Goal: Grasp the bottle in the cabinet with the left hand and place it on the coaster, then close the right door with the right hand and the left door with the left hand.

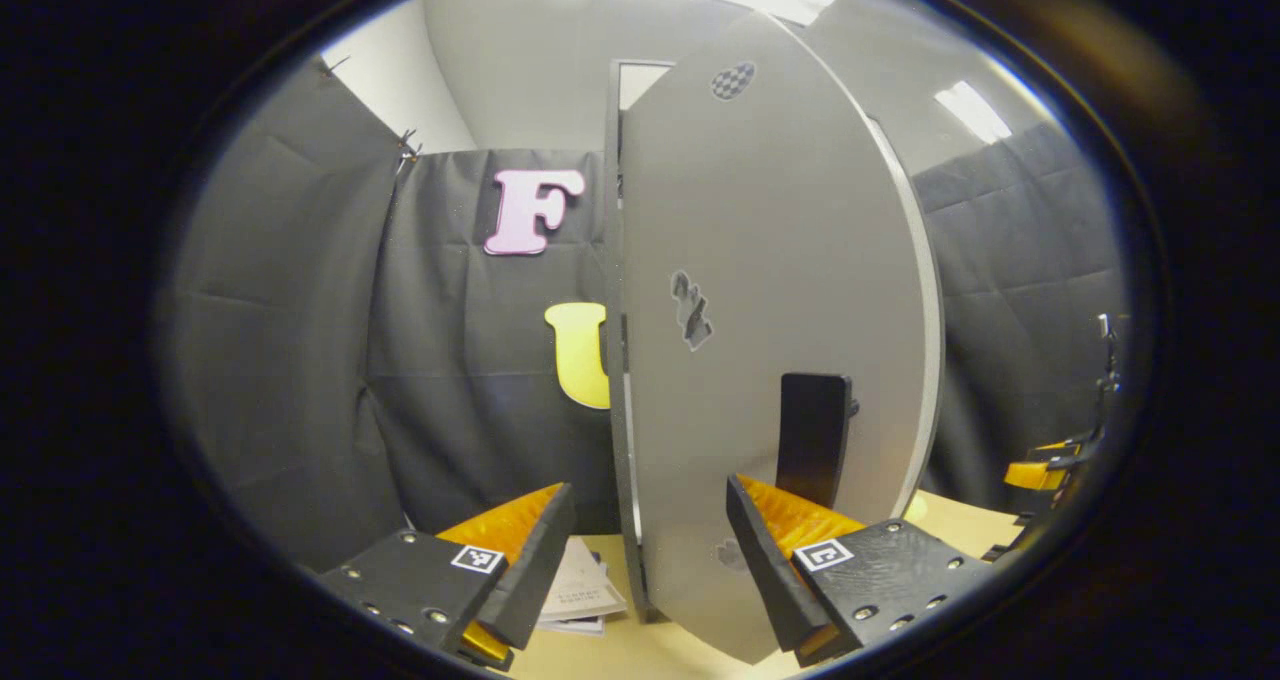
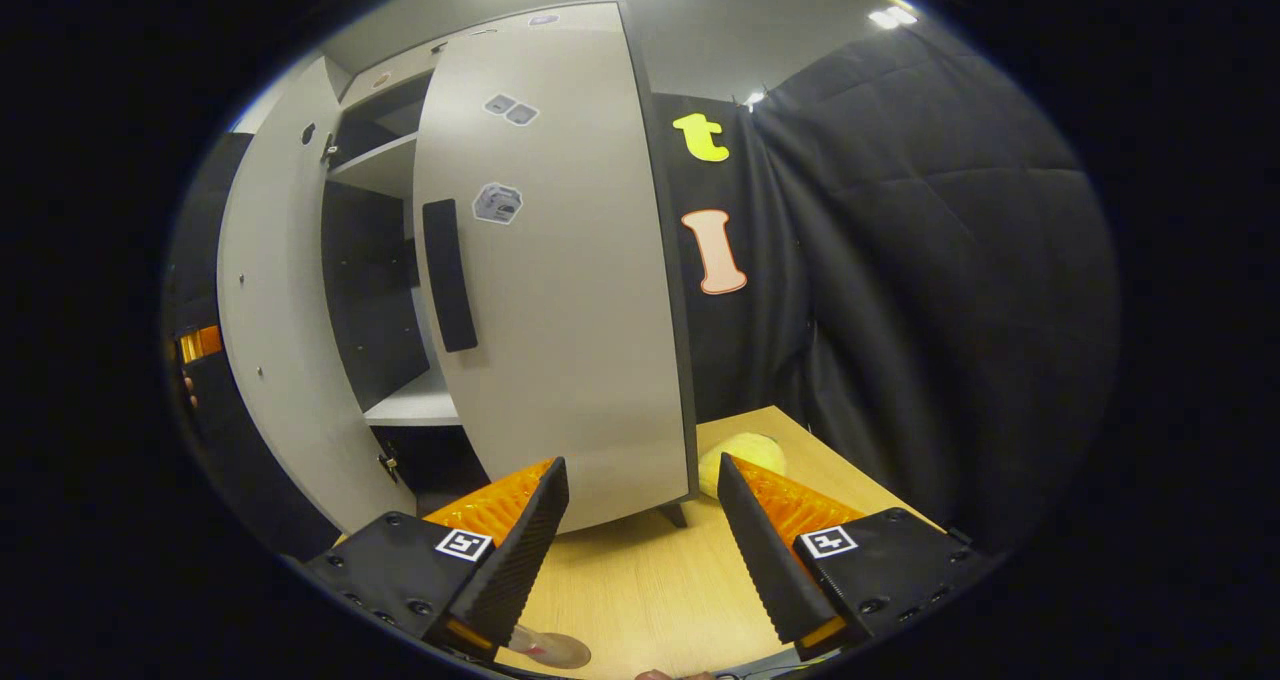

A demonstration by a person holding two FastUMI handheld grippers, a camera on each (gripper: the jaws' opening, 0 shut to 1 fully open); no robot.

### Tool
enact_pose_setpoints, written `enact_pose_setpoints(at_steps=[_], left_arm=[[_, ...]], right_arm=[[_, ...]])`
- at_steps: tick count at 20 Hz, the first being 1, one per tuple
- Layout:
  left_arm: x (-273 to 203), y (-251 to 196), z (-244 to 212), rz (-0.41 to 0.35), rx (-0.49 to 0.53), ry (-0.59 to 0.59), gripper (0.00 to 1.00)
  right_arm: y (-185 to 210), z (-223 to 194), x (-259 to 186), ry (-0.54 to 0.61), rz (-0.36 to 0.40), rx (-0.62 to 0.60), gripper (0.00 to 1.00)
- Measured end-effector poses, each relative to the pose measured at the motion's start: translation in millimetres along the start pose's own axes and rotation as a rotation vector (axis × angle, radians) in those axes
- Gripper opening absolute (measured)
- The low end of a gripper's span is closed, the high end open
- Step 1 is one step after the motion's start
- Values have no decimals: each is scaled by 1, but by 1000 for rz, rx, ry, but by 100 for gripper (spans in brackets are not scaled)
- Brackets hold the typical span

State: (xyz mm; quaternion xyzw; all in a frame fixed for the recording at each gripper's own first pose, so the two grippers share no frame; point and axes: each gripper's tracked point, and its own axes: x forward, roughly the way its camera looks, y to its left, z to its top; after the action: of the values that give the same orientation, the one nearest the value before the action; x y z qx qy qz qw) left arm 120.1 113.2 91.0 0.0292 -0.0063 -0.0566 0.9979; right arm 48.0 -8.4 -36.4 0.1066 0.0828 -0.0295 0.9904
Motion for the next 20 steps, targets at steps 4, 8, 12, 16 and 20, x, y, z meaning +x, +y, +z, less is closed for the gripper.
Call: enact_pose_setpoints(at_steps=[4,8,12,16,20], left_arm=[[11,-29,-1,15,38,27,96],[46,-86,0,-23,168,85,96],[49,-127,6,-37,297,88,96],[32,-137,11,-1,278,92,96],[9,-145,14,37,169,87,89]], right_arm=[[-31,5,9,19,-24,28,96],[-59,26,19,8,-45,40,96],[-85,48,30,-21,-61,39,96],[-105,46,46,-15,-54,55,96],[-102,40,61,18,17,81,98]])
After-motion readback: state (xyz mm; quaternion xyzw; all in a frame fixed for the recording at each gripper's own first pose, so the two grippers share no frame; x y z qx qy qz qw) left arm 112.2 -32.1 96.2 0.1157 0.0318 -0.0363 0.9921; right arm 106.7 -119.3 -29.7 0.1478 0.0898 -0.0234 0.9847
